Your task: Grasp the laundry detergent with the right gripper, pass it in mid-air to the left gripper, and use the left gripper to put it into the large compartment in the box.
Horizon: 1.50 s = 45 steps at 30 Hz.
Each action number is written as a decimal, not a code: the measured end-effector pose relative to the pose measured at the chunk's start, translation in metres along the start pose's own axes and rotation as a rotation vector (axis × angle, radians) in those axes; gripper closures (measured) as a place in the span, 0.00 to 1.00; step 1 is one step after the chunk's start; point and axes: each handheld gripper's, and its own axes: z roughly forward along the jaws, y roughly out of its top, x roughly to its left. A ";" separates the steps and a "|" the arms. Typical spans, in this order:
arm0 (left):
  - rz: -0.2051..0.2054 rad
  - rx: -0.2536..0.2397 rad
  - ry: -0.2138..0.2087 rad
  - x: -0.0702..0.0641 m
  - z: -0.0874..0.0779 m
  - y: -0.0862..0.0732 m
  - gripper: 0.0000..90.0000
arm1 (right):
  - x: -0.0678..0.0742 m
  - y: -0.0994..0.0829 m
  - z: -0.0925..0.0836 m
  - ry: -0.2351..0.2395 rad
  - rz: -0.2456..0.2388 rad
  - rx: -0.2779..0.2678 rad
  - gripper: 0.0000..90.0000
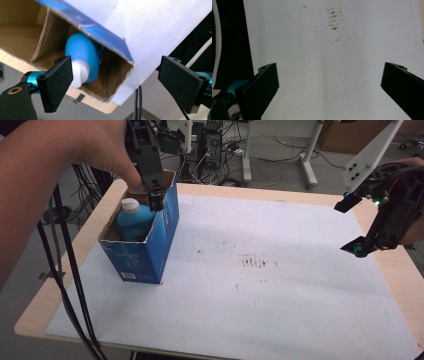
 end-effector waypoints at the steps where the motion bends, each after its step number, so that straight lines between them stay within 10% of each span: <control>1: 0.033 -0.001 -0.002 -0.005 -0.001 0.006 0.12 | -0.001 0.003 0.002 0.009 -0.010 0.010 0.01; 27: 0.326 0.003 -0.061 -0.039 0.026 0.064 0.02 | -0.012 0.005 0.014 0.068 -0.002 0.121 0.01; 45: 0.384 -0.004 -0.102 -0.042 0.035 0.071 0.02 | -0.020 0.007 0.025 0.095 -0.010 0.156 0.01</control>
